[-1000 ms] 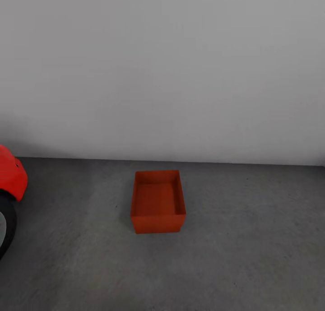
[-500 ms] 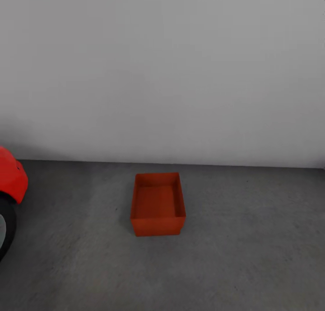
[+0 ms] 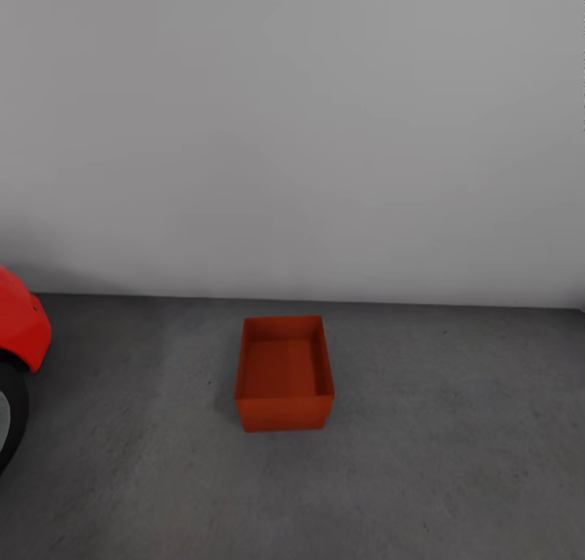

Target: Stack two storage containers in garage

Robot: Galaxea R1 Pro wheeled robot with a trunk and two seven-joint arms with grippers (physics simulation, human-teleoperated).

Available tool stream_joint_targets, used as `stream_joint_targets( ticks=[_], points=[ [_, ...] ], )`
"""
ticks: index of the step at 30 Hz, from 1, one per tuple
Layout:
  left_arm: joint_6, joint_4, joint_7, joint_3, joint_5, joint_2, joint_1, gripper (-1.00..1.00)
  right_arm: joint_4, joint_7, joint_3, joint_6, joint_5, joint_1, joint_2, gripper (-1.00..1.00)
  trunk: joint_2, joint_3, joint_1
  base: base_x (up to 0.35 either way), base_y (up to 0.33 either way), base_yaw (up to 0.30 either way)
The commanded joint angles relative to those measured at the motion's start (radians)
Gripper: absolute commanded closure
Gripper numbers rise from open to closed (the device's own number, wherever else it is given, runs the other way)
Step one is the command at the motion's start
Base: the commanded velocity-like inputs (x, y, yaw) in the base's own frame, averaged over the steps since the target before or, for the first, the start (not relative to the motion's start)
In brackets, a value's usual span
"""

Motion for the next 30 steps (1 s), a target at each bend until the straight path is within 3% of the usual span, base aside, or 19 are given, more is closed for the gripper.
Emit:
stream_joint_targets(
  ticks=[1,30],
  points=[
    [0.003,0.0,0.003,-0.008,0.007,0.0,0.0,-1.0,0.0,-0.004,0.008,-0.001,-0.007,0.0,-0.001,-1.0,-0.001,0.001,0.0,0.0,0.0,0.0],
    [0.003,0.0,0.003,-0.009,0.006,0.0,0.0,-1.0,0.0,-0.004,0.009,-0.01,-0.007,0.0,0.002,-1.0,-0.001,0.047,0.0,0.0,0.0,0.0]
  ],
)
